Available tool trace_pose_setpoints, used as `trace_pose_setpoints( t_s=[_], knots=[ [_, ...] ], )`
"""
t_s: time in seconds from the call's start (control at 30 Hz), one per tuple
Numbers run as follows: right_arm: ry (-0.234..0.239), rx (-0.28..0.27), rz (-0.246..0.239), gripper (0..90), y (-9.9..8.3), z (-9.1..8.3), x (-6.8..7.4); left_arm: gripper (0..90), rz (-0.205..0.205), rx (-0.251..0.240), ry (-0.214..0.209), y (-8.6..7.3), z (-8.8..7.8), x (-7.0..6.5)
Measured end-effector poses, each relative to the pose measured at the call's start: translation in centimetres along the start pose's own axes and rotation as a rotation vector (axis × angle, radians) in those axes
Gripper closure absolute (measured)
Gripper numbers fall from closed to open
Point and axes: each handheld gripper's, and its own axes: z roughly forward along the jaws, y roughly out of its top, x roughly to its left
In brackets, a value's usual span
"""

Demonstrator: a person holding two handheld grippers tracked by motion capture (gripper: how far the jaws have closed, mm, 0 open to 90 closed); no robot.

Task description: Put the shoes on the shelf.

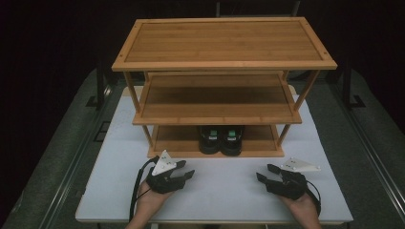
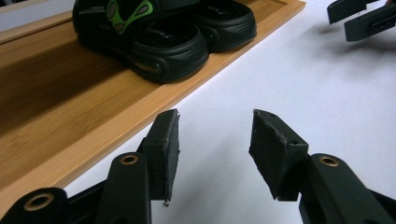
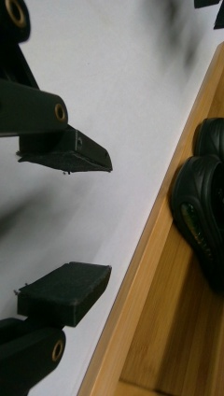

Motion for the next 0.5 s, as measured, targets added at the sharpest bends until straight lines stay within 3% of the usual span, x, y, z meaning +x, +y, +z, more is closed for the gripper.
trace_pose_setpoints(
  t_s=[0.5],
  knots=[
    [-0.012, 0.001, 0.012, 39.6, -0.9, -1.3, -0.9, 49.4, -0.004, 0.001, 0.016, -0.8, -1.2, 0.4]
  ],
)
